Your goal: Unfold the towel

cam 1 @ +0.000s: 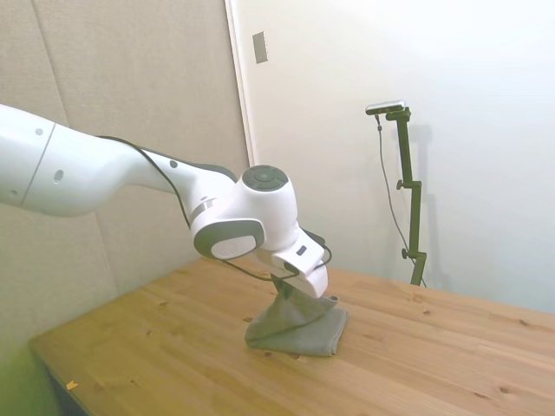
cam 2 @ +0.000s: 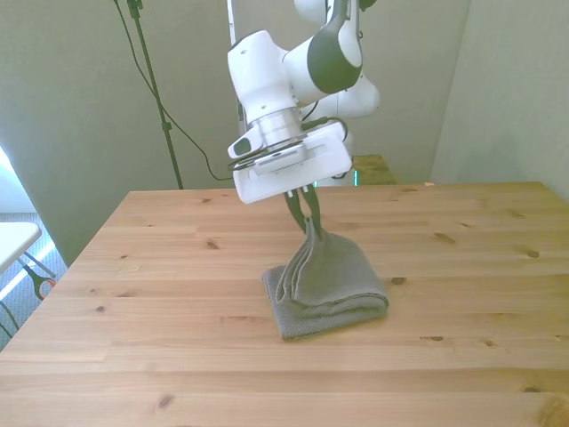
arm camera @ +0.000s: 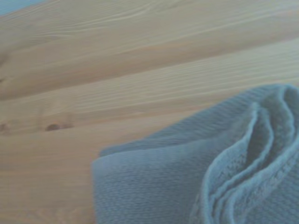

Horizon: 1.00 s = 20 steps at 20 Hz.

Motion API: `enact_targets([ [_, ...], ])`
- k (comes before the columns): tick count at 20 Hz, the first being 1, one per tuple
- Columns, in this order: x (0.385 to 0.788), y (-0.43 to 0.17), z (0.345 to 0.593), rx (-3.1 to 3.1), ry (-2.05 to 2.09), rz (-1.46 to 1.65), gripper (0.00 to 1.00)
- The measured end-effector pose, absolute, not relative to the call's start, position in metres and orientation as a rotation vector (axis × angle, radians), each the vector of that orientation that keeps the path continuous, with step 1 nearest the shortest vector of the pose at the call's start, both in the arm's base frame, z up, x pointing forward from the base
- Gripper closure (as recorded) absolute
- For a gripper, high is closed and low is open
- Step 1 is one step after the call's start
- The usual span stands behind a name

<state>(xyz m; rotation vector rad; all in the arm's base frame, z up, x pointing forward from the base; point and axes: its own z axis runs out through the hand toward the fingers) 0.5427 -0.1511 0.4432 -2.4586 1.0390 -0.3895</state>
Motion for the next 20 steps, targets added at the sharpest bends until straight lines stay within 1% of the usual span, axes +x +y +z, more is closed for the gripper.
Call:
enact_targets([
  [2, 0.537, -0.131, 0.45, -2.505, 0.913, -0.396, 1.0],
  [4, 0.53, -0.114, 0.452, -2.554, 0.784, -0.385, 1.0],
  [11, 0.5, -0.067, 0.429, -2.756, 0.351, -0.329, 1.0],
  [13, 0.496, -0.055, 0.432, -2.794, 0.224, -0.343, 1.0],
  [18, 0.493, -0.031, 0.452, -2.798, 0.059, -0.404, 1.0],
  [20, 0.493, -0.021, 0.453, -2.802, -0.006, -0.4, 1.0],
])
